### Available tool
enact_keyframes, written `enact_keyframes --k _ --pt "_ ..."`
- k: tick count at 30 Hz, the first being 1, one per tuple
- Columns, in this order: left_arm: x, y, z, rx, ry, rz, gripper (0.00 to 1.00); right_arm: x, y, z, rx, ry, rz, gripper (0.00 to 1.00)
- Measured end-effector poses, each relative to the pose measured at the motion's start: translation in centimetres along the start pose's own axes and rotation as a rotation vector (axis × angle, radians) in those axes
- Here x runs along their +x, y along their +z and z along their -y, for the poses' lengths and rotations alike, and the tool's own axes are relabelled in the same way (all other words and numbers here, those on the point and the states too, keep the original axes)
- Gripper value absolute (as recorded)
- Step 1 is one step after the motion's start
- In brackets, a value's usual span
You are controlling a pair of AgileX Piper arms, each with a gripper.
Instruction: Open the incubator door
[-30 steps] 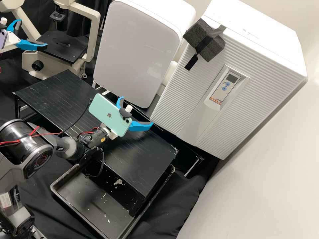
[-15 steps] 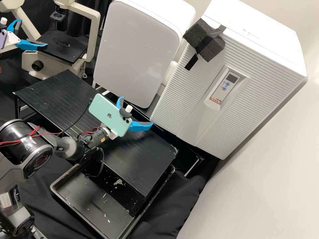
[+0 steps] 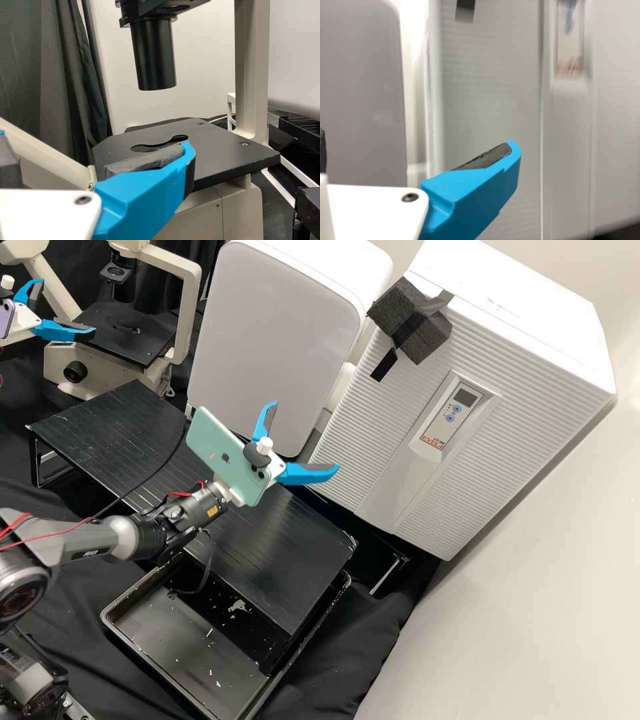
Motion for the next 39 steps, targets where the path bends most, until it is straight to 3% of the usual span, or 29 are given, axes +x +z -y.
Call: enact_keyframes --k 3,6,17,24,39 --pt "0.0 0.0 0.0 0.000 0.000 0.000 1.00 1.2 -1.8 -1.0 0.032 0.052 0.017 1.00" --pt "0.0 0.0 0.0 0.000 0.000 0.000 1.00 2.0 -3.3 -1.3 0.037 0.084 0.065 1.00" --pt "0.0 0.0 0.0 0.000 0.000 0.000 1.00 3.6 -7.4 -0.1 -0.067 0.155 0.222 1.00" --pt "0.0 0.0 0.0 0.000 0.000 0.000 1.00 5.0 -7.8 0.7 -0.124 0.184 0.283 1.00" --pt "0.0 0.0 0.0 0.000 0.000 0.000 1.00 7.0 -6.7 0.1 -0.143 0.236 0.327 1.00"
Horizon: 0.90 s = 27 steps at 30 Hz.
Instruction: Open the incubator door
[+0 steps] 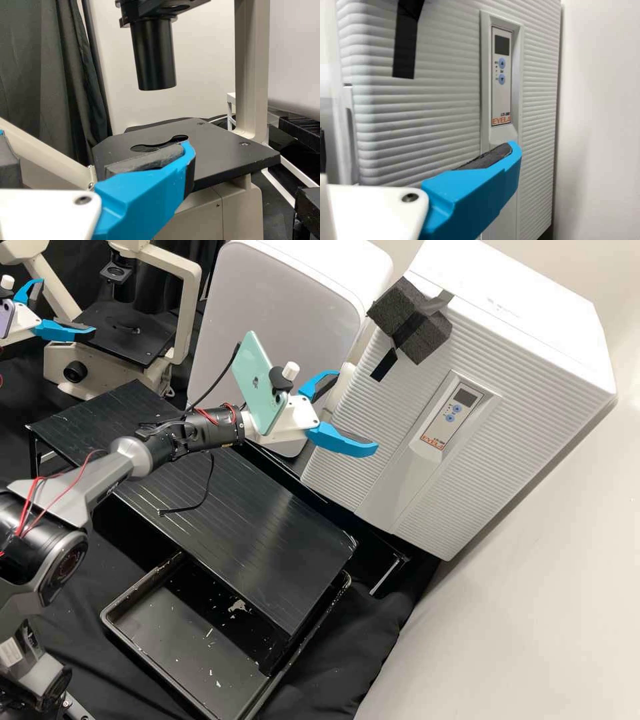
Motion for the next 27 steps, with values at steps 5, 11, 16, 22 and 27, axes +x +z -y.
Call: enact_keyframes --k 5,11,16,22,27 --pt "0.00 0.00 0.00 0.000 0.000 0.000 1.00 0.07 -0.07 -0.04 0.007 0.002 0.003 1.00" --pt "0.00 0.00 0.00 0.000 0.000 0.000 1.00 0.38 -0.15 0.38 0.003 0.000 0.005 1.00" --pt "0.00 0.00 0.00 0.000 0.000 0.000 1.00 0.44 -0.06 0.60 -0.001 -0.004 0.007 0.00" --pt "0.00 0.00 0.00 0.000 0.000 0.000 1.00 0.44 -0.06 0.60 -0.001 -0.004 0.007 0.00" --pt "0.00 0.00 0.00 0.000 0.000 0.000 1.00 0.44 -0.06 0.60 -0.001 -0.004 0.007 0.00"
